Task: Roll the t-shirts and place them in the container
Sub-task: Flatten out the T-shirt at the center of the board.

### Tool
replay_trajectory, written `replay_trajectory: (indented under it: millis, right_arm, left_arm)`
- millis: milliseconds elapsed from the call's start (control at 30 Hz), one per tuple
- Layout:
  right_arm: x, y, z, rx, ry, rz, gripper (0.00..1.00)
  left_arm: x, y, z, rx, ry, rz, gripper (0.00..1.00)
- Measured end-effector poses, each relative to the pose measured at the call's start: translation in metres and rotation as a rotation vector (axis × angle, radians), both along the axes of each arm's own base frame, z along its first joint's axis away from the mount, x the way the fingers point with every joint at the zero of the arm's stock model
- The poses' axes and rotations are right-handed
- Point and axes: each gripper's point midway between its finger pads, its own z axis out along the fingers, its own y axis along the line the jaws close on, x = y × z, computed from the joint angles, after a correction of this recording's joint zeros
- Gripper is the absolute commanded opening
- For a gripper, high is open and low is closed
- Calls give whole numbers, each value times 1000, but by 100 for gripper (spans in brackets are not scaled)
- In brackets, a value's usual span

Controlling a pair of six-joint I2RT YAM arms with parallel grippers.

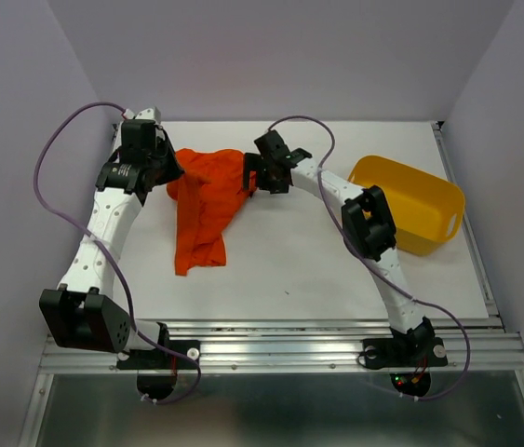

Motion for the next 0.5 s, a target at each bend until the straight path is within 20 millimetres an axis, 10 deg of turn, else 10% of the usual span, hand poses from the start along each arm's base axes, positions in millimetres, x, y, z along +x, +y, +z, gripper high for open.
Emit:
replay_trajectory:
  millis: [133, 333, 500]
  right_arm:
    - [3, 20, -22, 38, 34, 6, 90]
    - [0, 55, -12, 114, 17, 37, 1]
    - [-9, 63, -13, 111, 23, 48, 1]
  left_arm:
    - [-2, -2, -1, -8, 8, -12, 0]
    - [-7, -3, 3, -11, 1, -19, 0]
    - [-14, -1, 8, -1, 1, -26, 0]
